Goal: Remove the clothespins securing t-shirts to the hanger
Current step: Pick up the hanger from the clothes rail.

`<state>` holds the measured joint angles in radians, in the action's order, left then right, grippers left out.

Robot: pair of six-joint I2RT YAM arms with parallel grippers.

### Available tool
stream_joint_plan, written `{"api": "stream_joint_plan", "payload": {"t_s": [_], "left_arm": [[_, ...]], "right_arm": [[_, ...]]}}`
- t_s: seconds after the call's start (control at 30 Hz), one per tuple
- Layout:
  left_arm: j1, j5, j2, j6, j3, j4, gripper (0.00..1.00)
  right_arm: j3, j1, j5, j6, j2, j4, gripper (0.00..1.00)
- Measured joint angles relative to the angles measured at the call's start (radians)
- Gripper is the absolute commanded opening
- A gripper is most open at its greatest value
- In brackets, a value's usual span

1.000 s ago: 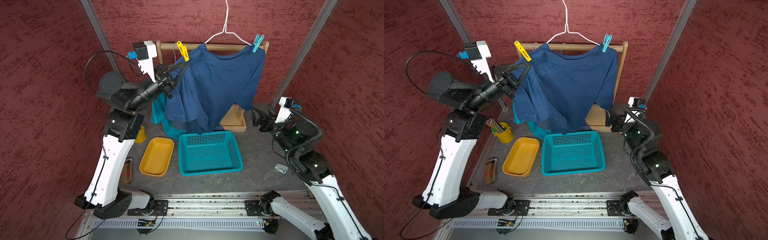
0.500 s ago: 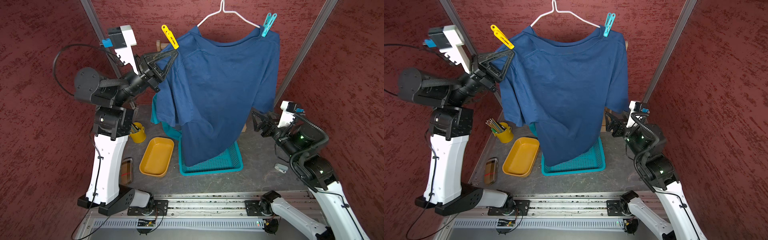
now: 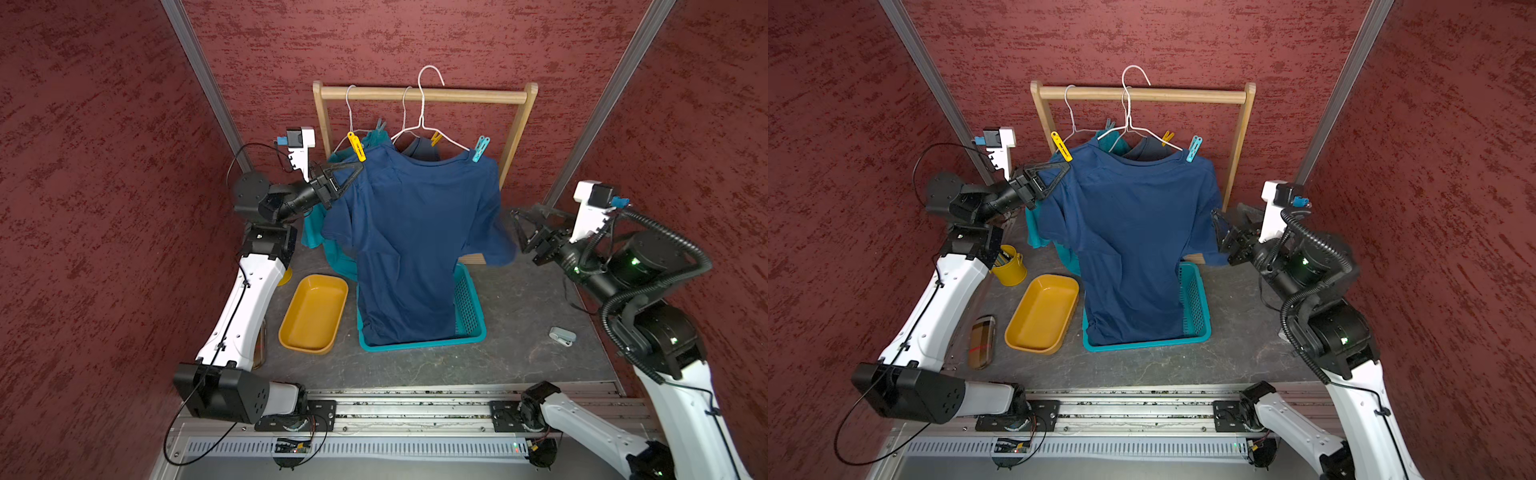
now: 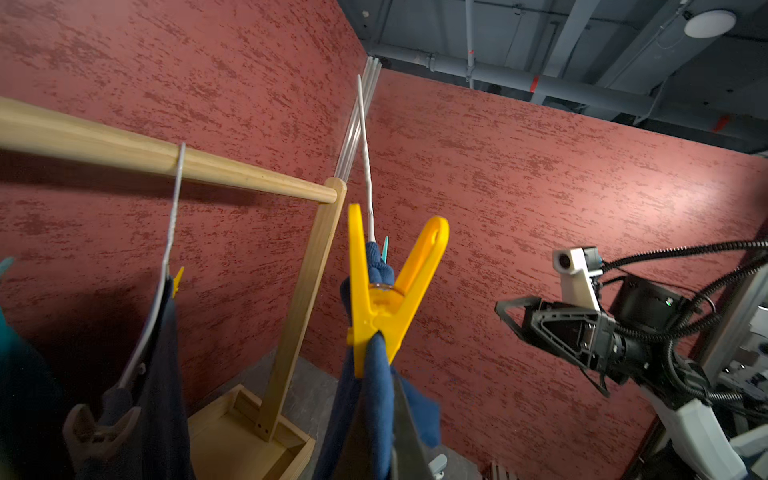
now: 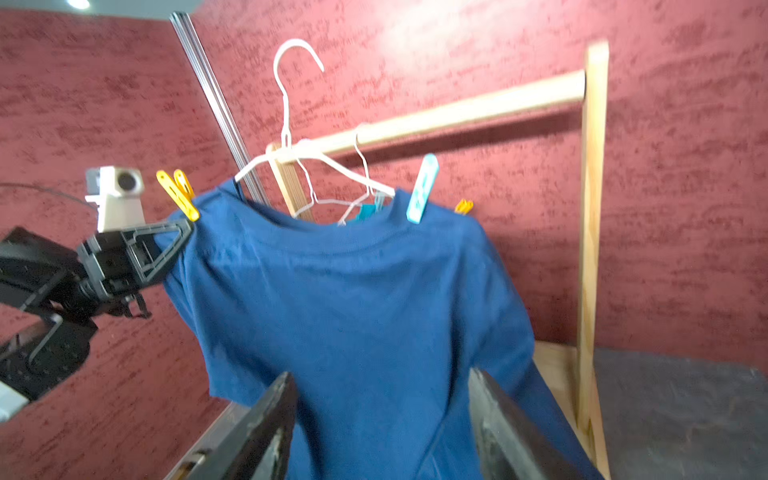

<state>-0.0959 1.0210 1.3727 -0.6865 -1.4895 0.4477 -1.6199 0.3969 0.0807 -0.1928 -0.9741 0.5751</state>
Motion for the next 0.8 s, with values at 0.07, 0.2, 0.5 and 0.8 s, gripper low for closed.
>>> {"api": "stream_joint_plan", "payload": {"t_s": [0.07,0.2,0.5,0.8], "left_arm": [[-0.003,0.051,0.000,-0.002,0.009,0.055,0.00],[-0.018,0.123,-0.014,0.007,0.079,0.142,0.00],[-0.047,0.214,-0.044,0.041,0.253,0.189,0.00],[-0.114,0.236,-0.066,0.146,0.267,0.113,0.00]], "right_arm": [[-0.134,0.000,0.002,0.035,-0.082,0.024,0.67],[-0.296,0.000,0.059,0.079,-0.212,0.035,0.68],[-0.299,0.000,0.292,0.155,-0.392,0.060,0.73],[-0.143,0.000,0.395,0.098,-0.391,-0.074,0.46]]}}
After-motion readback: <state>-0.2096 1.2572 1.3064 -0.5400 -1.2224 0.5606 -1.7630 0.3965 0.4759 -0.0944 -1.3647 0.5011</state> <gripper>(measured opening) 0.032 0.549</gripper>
